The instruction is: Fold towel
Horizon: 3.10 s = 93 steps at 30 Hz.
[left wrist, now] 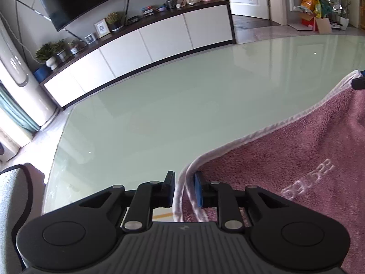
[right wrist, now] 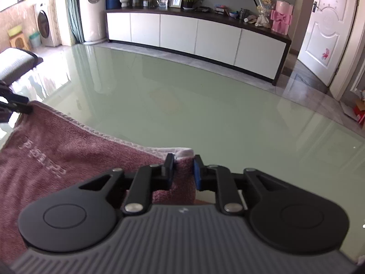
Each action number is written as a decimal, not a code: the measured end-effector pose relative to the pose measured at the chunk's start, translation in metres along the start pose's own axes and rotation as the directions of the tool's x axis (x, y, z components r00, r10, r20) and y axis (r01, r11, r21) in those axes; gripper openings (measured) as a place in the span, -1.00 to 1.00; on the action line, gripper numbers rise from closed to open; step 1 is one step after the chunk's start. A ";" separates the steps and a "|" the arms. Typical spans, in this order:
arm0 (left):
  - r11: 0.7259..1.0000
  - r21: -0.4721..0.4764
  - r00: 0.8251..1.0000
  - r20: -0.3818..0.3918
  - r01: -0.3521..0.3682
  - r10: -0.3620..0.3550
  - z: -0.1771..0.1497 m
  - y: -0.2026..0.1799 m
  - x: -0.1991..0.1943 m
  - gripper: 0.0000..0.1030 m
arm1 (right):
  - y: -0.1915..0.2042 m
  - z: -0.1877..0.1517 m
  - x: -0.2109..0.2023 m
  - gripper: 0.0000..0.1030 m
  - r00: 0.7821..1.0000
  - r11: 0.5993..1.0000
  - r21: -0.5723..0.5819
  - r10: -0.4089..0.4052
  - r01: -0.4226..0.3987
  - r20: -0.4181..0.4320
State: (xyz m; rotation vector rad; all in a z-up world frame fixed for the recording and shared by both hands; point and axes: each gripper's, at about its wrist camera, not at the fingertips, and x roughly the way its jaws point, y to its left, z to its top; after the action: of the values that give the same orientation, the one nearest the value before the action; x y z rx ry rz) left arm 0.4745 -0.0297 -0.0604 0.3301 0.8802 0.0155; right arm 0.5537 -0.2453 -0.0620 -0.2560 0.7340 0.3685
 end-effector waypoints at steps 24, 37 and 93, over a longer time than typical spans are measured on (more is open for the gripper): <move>0.989 -0.106 0.993 -0.034 0.106 -0.111 -0.138 -0.005 -0.144 -0.28 | 0.074 -0.082 -0.156 -0.04 0.995 0.993 -0.071 0.094 -0.092 0.025; 0.985 -0.019 0.985 -0.034 0.170 -0.171 -0.225 -0.037 -0.189 -0.06 | 0.251 -0.116 -0.183 -0.40 0.885 0.870 -0.237 0.459 -0.431 0.076; 0.922 -0.145 0.931 -0.013 0.359 -0.365 -0.201 -0.056 -0.160 -0.68 | 0.238 -0.133 -0.142 -0.42 0.894 0.886 0.120 0.444 -0.448 0.059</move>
State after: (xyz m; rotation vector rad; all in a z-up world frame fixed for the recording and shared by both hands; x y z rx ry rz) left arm 0.2130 -0.0506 -0.0749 0.0304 0.9641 -0.2593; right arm 0.2782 -0.1103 -0.0827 0.0492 0.7823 0.7582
